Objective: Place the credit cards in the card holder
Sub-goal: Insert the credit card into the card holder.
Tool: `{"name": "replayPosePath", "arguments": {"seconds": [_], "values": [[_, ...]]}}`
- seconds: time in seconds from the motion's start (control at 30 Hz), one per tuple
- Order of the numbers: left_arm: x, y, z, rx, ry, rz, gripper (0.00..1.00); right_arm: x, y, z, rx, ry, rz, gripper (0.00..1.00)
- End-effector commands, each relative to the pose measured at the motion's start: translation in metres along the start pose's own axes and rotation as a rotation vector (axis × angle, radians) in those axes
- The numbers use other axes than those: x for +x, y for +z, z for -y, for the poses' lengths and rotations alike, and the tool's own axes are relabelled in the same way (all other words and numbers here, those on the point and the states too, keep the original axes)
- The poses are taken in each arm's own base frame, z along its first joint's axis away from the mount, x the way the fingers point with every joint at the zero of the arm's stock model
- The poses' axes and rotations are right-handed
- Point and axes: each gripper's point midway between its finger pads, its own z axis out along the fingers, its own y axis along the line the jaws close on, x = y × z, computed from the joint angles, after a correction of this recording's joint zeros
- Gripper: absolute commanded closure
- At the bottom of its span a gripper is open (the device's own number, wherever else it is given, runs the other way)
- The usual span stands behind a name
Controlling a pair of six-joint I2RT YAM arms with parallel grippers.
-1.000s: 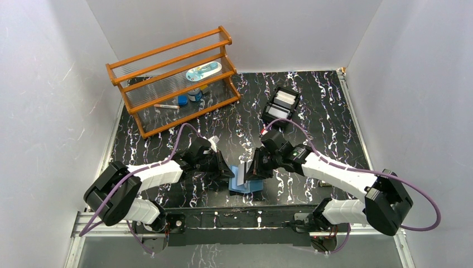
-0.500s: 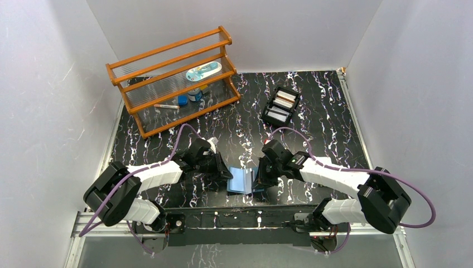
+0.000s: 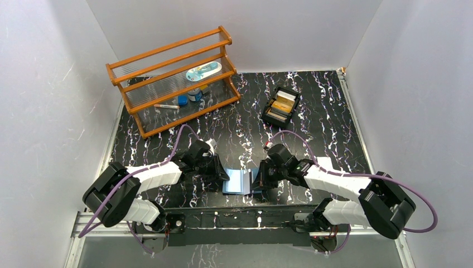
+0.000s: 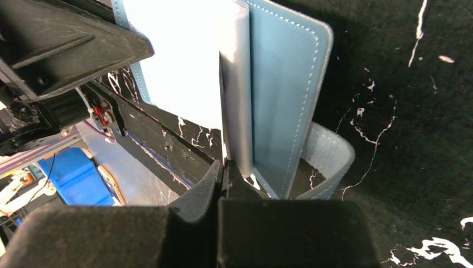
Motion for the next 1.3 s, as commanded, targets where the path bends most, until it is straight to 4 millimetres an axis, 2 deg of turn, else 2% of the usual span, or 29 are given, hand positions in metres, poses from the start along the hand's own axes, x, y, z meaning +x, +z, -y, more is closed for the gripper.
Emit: {"name": "replayPosePath", "arguments": {"seconds": [0.0,1.07,1.27], "values": [[0.001,-0.003,-0.009,-0.03,0.024,0.004,0.87,-0.012,-0.006,-0.018,-0.091,-0.04,0.06,1.0],[0.007,0.001,-0.012,-0.023,0.02,-0.016,0.86,-0.008,0.018,-0.008,-0.157,-0.008,0.044,1.0],[0.01,0.001,-0.013,-0.016,0.01,-0.022,0.83,-0.008,0.021,-0.007,-0.161,0.013,0.044,1.0]]}}
